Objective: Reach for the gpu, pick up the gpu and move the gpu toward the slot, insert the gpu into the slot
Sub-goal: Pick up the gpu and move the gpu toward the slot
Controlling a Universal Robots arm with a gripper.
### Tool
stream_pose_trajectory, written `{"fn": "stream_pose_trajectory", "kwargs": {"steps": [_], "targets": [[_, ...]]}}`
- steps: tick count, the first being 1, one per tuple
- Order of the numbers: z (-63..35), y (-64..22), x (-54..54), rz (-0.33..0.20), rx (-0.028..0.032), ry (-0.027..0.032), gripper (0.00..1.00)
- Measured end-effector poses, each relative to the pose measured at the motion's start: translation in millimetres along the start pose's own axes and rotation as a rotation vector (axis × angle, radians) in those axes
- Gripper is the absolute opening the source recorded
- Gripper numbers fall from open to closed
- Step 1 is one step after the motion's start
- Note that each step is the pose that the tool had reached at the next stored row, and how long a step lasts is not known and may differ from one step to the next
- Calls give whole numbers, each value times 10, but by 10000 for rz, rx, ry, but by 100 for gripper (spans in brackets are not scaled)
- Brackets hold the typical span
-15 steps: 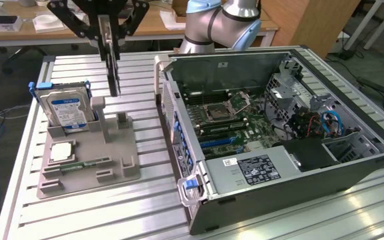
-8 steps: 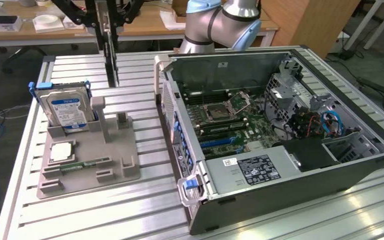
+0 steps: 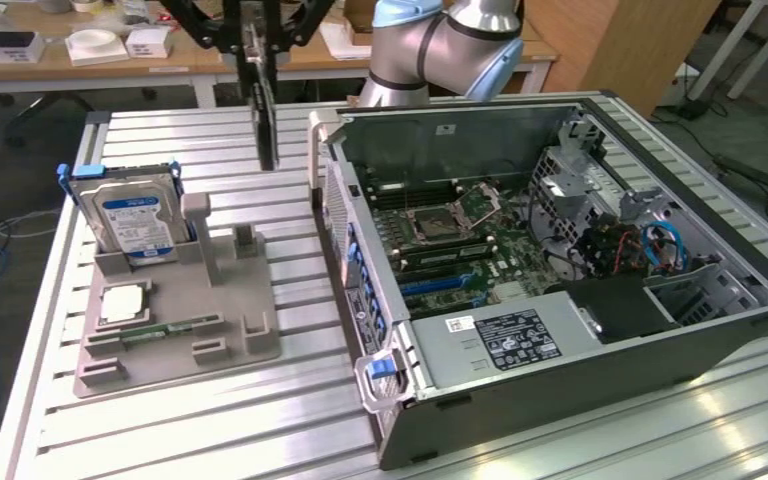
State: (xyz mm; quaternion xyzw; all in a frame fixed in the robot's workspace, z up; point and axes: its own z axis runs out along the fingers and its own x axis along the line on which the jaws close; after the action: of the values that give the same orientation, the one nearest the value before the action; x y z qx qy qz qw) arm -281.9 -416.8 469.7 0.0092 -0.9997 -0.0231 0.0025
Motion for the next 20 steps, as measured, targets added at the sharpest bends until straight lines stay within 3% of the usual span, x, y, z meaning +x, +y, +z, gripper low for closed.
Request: {"fn": "stream_pose_trajectory", "kwargs": {"steps": [20], "targets": [[-5, -20, -911, 2, -3, 4, 26]]}}
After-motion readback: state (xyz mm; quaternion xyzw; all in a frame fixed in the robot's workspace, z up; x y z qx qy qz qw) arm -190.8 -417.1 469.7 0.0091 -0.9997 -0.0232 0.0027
